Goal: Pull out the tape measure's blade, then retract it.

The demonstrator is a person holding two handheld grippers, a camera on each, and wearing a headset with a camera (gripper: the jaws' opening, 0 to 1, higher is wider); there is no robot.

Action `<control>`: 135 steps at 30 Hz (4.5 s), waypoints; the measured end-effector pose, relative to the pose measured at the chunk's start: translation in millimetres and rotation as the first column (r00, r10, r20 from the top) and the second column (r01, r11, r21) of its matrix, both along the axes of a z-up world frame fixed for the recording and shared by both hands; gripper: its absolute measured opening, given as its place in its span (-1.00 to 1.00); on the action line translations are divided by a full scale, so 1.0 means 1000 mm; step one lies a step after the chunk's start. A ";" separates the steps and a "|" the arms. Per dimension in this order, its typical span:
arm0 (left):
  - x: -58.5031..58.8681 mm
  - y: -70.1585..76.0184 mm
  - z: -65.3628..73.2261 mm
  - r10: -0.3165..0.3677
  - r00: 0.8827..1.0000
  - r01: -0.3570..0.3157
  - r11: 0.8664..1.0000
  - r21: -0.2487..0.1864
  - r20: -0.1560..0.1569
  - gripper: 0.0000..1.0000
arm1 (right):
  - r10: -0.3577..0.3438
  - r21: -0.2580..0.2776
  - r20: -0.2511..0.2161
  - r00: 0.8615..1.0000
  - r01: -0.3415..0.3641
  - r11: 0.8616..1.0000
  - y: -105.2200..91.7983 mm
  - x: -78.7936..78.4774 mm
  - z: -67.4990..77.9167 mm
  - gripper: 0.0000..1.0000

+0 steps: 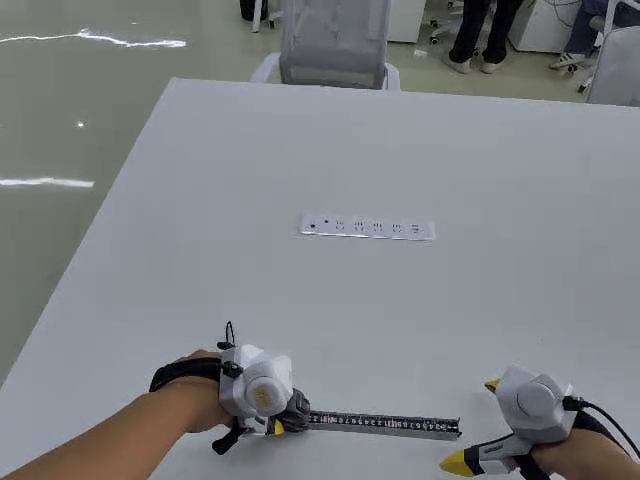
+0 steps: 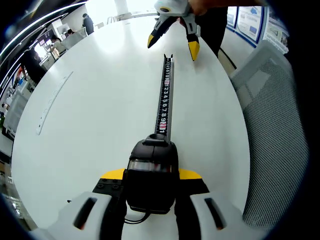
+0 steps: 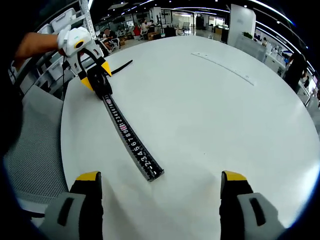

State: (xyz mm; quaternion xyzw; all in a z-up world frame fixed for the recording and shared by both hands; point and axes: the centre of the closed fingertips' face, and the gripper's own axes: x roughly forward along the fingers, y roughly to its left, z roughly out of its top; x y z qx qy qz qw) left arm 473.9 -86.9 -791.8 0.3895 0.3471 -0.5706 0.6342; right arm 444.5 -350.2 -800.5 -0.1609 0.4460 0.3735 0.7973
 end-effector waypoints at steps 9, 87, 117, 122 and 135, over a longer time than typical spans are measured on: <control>-0.001 0.000 0.000 -0.008 1.000 0.008 1.000 -0.014 0.003 -0.34 | -0.066 0.011 0.074 0.995 0.065 0.998 -0.005 0.000 0.006 1.00; -0.041 0.151 0.043 0.682 0.711 -0.675 0.593 -0.440 -0.170 0.98 | -0.309 0.161 0.215 0.927 0.278 0.947 0.003 -0.078 0.039 1.00; -0.033 0.119 0.062 0.725 0.656 -0.733 0.549 -0.400 -0.207 0.98 | -0.288 0.158 0.253 0.924 0.254 0.954 -0.008 -0.081 0.044 0.83; -0.033 0.110 0.056 0.738 0.635 -0.758 0.538 -0.368 -0.230 0.98 | -0.278 0.145 0.257 0.925 0.248 0.958 -0.009 -0.078 0.043 0.81; -0.035 0.082 0.052 0.751 0.630 -0.757 0.538 -0.370 -0.198 0.98 | -0.247 0.134 0.275 0.929 0.218 0.967 -0.007 -0.064 0.048 0.79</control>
